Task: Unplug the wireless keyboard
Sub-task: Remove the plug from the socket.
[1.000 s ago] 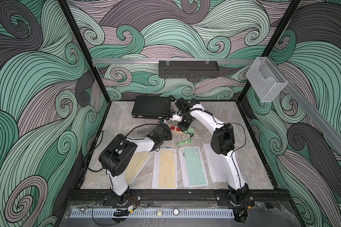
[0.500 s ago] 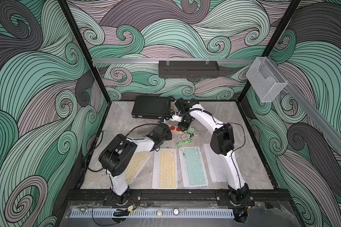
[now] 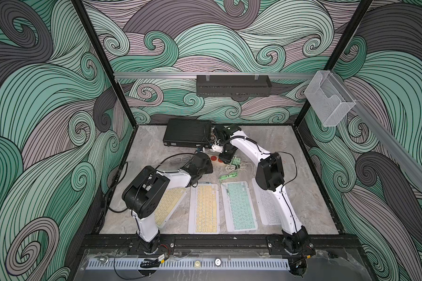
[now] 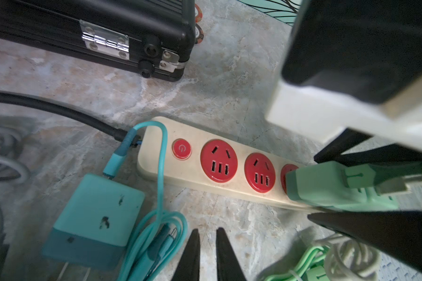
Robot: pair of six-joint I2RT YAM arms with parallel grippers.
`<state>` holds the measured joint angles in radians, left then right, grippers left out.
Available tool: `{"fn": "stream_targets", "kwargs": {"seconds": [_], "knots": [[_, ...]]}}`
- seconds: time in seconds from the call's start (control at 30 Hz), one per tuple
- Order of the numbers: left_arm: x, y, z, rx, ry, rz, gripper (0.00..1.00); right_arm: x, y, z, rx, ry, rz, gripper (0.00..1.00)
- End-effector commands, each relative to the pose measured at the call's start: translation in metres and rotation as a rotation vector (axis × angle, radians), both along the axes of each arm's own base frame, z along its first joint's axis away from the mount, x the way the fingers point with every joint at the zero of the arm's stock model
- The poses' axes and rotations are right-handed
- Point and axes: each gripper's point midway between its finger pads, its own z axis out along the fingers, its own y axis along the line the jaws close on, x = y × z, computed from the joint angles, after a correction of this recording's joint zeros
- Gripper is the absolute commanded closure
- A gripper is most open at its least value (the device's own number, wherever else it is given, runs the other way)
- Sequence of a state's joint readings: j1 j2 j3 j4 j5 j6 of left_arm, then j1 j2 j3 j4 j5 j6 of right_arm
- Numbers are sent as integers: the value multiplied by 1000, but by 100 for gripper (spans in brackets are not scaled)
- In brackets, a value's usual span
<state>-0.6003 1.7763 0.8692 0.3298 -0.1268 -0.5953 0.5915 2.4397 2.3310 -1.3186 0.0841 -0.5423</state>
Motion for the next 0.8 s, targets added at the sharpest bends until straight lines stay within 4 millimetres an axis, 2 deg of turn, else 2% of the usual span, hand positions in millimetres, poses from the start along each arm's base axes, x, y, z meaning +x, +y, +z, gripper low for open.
{"fn": "stream_targets", "kwargs": {"seconds": [0.0,0.2,0.33,0.5,0.63,0.77], "knots": [[6,0,8,-17,-20,11,84,-5,3,8,22,2,25,49],[7,-3,8,-26,-17,-8,84,-17,8,-1,54,64,64,57],[8,-13,9,-59,-7,-56,85,-19,6,-11,40,85,66,58],[12,-19,6,-138,23,-85,87,-20,6,-13,56,102,60,65],[18,-20,3,-238,66,-78,100,-21,5,-13,64,111,61,73],[27,-30,6,-423,84,-133,100,-21,5,-12,84,122,46,82]]}}
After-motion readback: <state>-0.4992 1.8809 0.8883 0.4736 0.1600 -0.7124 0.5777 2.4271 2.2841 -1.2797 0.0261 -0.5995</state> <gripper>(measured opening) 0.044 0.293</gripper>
